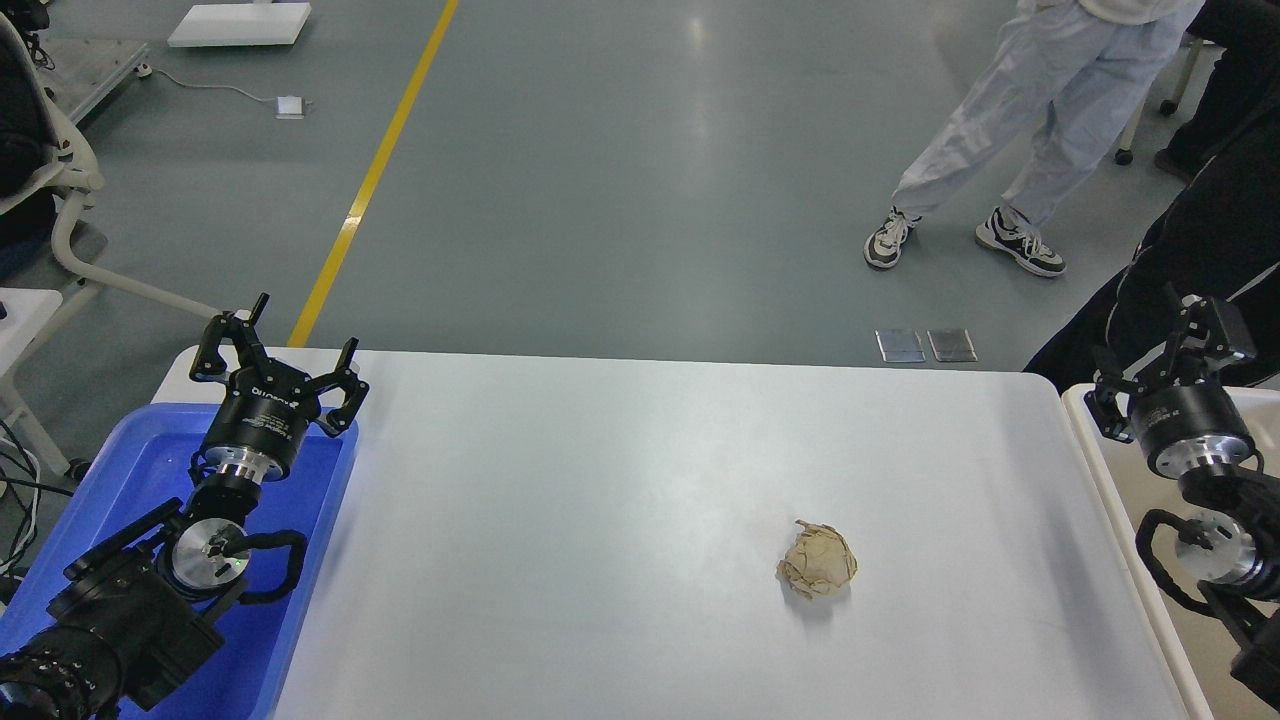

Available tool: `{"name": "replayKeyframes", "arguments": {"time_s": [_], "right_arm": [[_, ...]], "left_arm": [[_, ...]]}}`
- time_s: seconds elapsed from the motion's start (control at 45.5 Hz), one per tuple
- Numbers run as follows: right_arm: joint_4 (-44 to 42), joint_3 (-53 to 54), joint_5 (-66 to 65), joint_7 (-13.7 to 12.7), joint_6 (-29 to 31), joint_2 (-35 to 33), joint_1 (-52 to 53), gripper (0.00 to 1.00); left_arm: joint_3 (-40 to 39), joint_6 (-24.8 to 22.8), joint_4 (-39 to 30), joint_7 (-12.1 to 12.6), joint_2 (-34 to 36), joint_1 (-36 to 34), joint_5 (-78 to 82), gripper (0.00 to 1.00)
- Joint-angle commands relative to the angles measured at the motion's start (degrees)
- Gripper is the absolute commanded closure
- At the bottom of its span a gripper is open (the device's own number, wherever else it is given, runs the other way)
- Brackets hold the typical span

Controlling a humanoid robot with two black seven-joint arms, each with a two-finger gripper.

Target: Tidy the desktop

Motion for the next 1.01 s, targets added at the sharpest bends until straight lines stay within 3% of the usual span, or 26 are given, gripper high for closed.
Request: {"name": "replayKeyframes", "arguments": {"time_s": [0.0, 0.989], "right_arm": [[0.0, 0.1, 0.4, 0.0, 0.0, -1.2, -0.4, 0.00], [0.1, 0.2, 0.8, 0.0, 0.1, -2.5, -0.4, 0.00]], "left_arm": [[0.0, 0.0, 0.0, 0.0, 0.0, 0.0, 0.0, 0.00], [0.0, 0.0, 0.0, 0.0, 0.0, 0.0, 0.0, 0.00]]}}
